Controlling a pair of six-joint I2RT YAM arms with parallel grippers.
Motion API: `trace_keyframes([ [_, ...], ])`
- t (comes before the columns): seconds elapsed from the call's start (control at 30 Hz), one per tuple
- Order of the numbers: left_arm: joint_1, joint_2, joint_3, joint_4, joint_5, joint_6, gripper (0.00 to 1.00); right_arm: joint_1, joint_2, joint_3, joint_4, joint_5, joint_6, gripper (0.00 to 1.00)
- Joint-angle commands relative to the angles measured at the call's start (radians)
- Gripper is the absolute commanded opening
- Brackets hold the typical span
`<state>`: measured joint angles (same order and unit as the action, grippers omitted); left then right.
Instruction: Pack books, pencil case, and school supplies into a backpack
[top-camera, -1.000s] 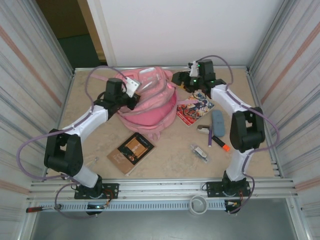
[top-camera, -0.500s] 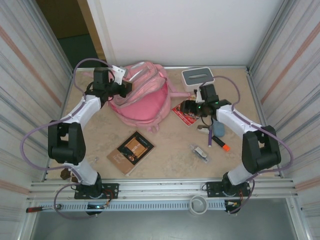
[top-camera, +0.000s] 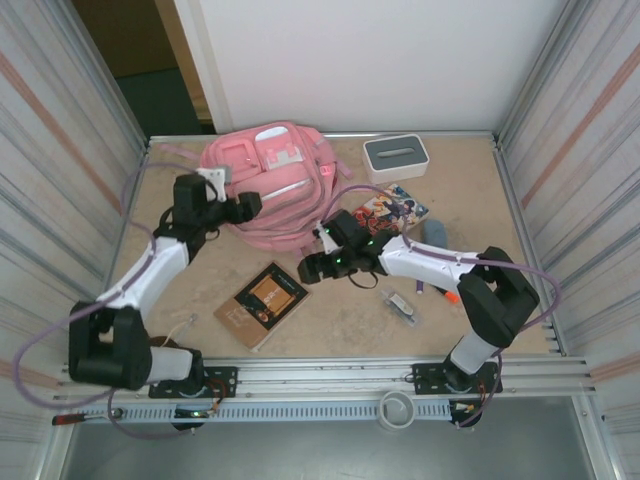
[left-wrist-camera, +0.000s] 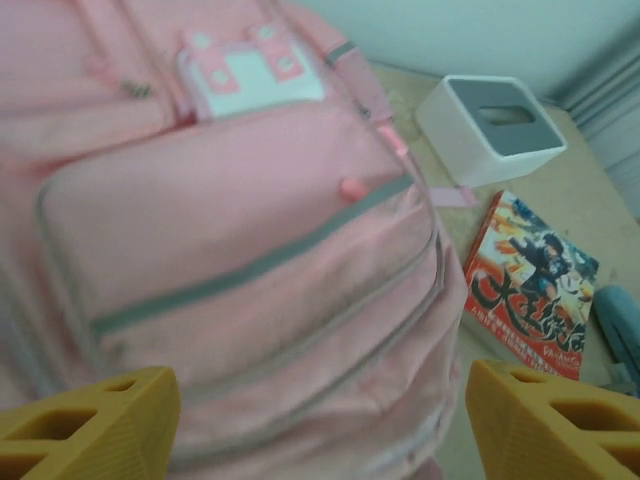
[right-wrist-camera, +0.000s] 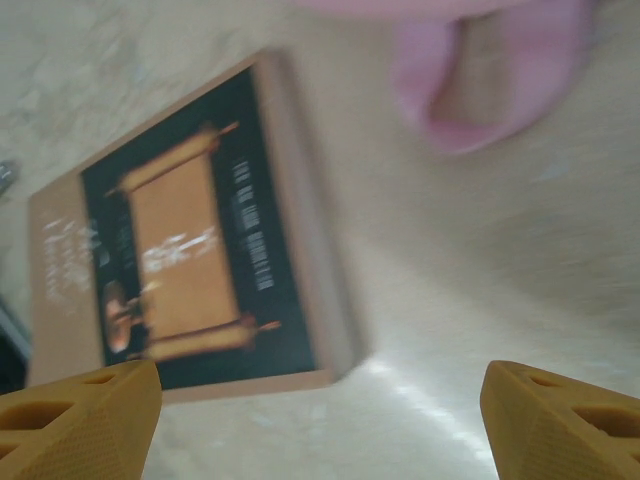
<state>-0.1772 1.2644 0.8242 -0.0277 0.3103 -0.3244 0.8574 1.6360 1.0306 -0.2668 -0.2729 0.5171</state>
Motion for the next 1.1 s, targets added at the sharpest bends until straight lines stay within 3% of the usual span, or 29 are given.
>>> trace_keyframes([
  [0.0, -0.041, -0.092, -0.116, -0.154, -0.146, -0.109, 0.77, 0.065, 0.028, -0.036, 0.067, -0.056, 0.133, 0.82],
  [0.23, -0.063, -0.164, -0.311, -0.261, -0.166, -0.226, 0.77, 0.163, 0.118, -0.071, 0.146, -0.065, 0.272, 0.79],
  [0.43, -0.085, -0.157, -0.365, -0.272, -0.128, -0.227, 0.77, 0.165, 0.15, -0.063, 0.215, -0.053, 0.299, 0.77],
  [0.67, -0.116, -0.149, -0.411, -0.239, 0.019, -0.221, 0.71, 0.079, 0.157, -0.051, 0.265, -0.004, 0.347, 0.69],
  [0.87, -0.265, -0.145, -0.404, -0.149, 0.142, -0.269, 0.65, -0.001, 0.113, -0.063, 0.224, 0.044, 0.328, 0.59],
  [1.07, -0.361, -0.096, -0.366, -0.079, 0.149, -0.307, 0.66, -0.081, 0.028, -0.139, 0.123, 0.087, 0.288, 0.58],
])
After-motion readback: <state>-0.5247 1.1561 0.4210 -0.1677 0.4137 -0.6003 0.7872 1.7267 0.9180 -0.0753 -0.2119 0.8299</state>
